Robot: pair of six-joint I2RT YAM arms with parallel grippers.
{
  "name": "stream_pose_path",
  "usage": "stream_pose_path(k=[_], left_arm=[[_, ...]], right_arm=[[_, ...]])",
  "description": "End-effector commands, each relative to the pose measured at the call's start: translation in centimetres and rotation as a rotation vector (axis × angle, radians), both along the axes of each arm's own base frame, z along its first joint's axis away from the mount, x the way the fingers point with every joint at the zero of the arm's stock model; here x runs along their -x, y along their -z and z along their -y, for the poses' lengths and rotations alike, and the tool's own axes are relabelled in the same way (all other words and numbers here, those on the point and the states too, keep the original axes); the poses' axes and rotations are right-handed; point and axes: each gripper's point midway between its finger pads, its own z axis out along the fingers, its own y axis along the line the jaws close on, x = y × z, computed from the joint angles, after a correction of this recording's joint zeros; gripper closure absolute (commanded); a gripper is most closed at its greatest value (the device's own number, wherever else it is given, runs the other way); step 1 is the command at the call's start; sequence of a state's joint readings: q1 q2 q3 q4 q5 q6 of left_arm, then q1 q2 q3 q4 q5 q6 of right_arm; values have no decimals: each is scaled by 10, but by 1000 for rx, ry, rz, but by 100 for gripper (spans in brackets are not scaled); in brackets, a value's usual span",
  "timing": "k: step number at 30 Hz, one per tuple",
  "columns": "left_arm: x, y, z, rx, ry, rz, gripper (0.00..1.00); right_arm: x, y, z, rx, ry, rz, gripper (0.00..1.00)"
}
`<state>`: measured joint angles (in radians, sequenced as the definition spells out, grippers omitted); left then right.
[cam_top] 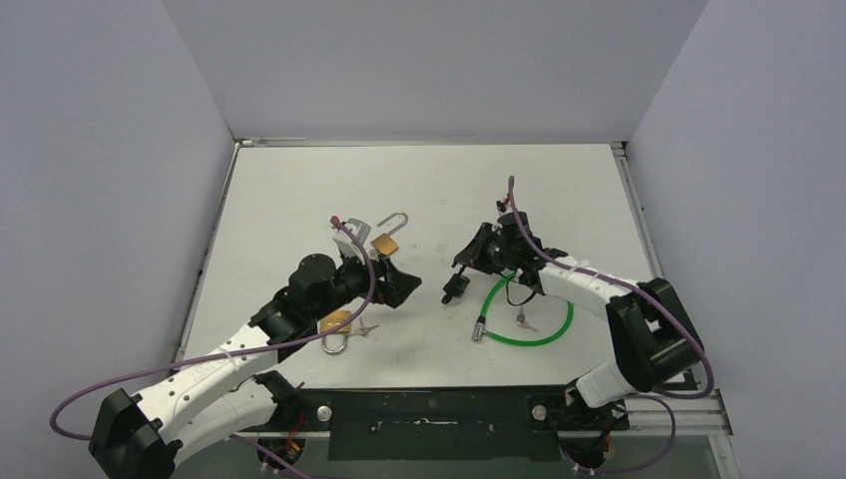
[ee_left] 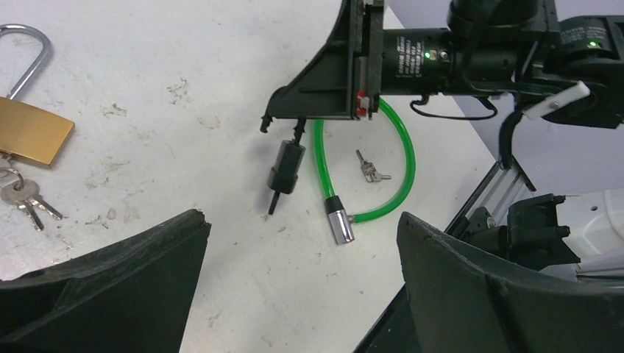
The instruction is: Unlock with the key
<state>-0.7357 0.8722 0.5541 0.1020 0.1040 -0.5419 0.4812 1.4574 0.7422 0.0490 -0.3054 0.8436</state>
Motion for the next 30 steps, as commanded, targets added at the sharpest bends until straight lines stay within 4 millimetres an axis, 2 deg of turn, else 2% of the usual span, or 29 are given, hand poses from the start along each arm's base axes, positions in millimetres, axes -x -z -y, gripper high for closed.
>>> stream_pose_path(k=[1,7,13,20,25,30], left_arm=[[-6,-7,1,43,-21,-9,3],[-9,3,0,77,-55,-53,3],[-10,16,-1,73,-70,-93,3],[-12,19,-6,60,-86,-99,3],[-15,23,-12,34,-117,-98,3],[-20,27,-18,6,-147,-99,3]], right_arm=[[-55,-45,-19,-161,19,100,100],[-93,-35,-29,-217,12,116,100],[-126,-21,-40,-208,-42,205,91],[-148,-4,-39,-169,-69,280,87],[-156,19,-33,-78,-89,268,74],[-168,9,-20,38,-69,301,38]])
